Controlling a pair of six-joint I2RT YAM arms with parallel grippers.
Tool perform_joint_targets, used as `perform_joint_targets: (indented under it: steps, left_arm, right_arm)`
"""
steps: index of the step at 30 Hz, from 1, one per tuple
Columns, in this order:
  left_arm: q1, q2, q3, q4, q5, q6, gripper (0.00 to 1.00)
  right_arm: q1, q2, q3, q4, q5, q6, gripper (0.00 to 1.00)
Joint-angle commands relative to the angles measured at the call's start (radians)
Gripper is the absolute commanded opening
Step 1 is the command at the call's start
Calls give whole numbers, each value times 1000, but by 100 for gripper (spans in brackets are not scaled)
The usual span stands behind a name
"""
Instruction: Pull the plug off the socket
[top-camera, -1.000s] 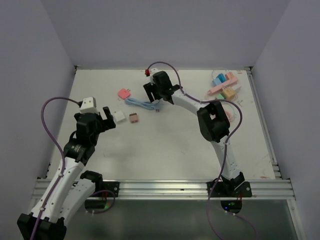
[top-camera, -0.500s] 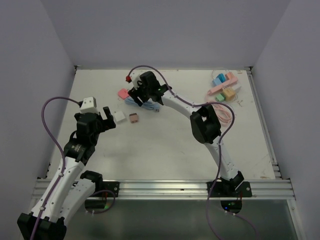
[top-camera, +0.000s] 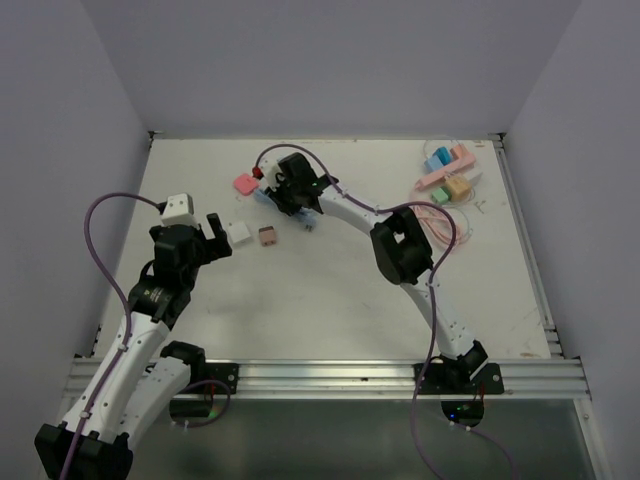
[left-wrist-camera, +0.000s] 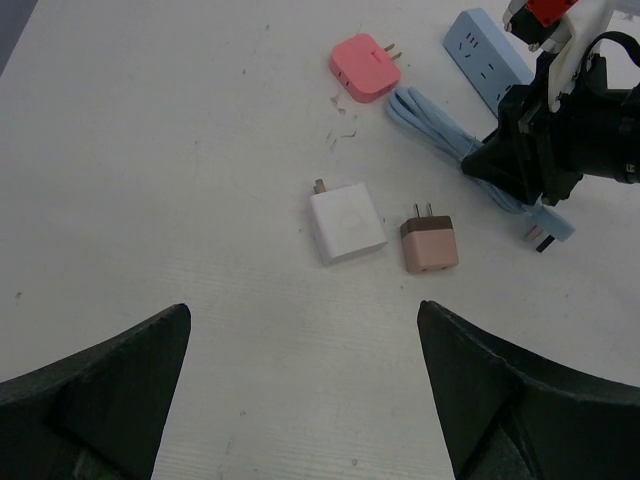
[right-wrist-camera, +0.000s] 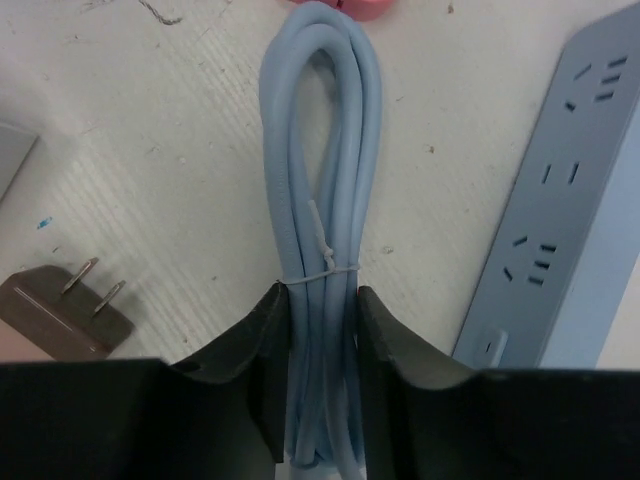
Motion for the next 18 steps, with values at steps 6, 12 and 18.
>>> perform_joint_targets:
  steps: [6,12,18]
  left_arm:
    - [5,2,-6,23,-2,29,100]
    - [5,5,-8,25,3,30,100]
    - [5,9,-8,23,-5,29,100]
  right_arm:
    - [-40,-127,-148,68,20,4,9]
    - [-71,-88,-75,86,54,36,6]
    - [-88,43,109,104,92,88,10]
